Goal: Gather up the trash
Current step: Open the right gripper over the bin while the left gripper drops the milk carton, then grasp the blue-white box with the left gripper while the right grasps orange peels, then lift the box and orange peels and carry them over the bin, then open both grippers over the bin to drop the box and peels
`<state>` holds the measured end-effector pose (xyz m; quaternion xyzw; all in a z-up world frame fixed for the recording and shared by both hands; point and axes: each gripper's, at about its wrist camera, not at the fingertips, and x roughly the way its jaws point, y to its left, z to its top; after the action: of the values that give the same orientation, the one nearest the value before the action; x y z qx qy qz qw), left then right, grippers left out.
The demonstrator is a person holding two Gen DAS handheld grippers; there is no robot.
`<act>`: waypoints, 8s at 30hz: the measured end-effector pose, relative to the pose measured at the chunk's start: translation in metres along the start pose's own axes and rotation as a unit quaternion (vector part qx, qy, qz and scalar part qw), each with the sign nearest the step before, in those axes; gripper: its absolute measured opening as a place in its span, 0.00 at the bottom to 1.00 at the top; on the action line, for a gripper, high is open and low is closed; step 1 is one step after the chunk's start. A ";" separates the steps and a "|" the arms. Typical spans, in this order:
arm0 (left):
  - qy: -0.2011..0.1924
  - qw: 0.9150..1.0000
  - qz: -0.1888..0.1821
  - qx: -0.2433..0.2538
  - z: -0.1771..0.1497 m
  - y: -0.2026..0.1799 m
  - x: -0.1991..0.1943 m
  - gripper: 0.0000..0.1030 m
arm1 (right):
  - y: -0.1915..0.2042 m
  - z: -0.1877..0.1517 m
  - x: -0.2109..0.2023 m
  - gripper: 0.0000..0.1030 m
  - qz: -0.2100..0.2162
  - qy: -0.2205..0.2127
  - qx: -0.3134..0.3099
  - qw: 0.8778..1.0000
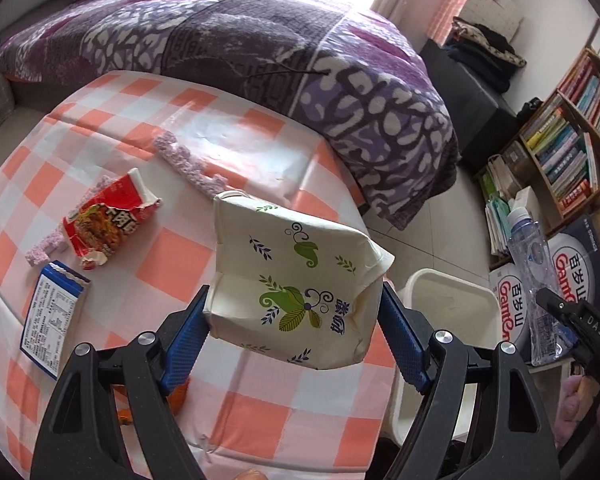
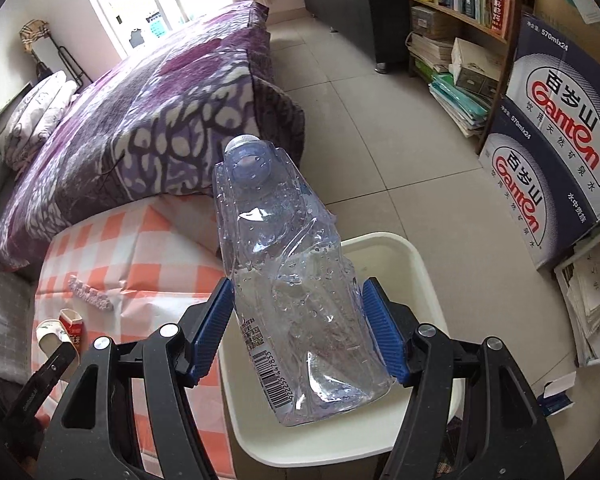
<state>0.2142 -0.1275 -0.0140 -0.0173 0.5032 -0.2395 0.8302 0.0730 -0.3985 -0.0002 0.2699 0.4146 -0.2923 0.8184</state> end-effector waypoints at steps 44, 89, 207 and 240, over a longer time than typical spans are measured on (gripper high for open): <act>0.120 0.970 -0.169 0.129 -0.074 -0.158 0.044 0.82 | -0.081 0.024 -0.017 0.88 -0.017 -0.049 0.129 0.990; 0.072 0.972 0.223 -0.018 -0.021 0.142 0.001 0.86 | 0.182 -0.086 0.023 0.93 0.048 -0.002 -0.244 0.969; -0.006 0.997 0.080 0.020 -0.010 0.019 -0.021 0.62 | 0.051 -0.008 0.014 0.34 0.054 0.031 -0.107 0.992; 0.050 0.982 -0.001 0.184 -0.068 -0.144 0.024 0.62 | -0.064 0.028 0.005 0.84 0.001 -0.008 0.059 0.998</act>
<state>0.1113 -0.2502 -0.0286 0.1472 0.4913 -0.3296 0.7927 0.0452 -0.4626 -0.0026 0.3155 0.3899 -0.3178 0.8046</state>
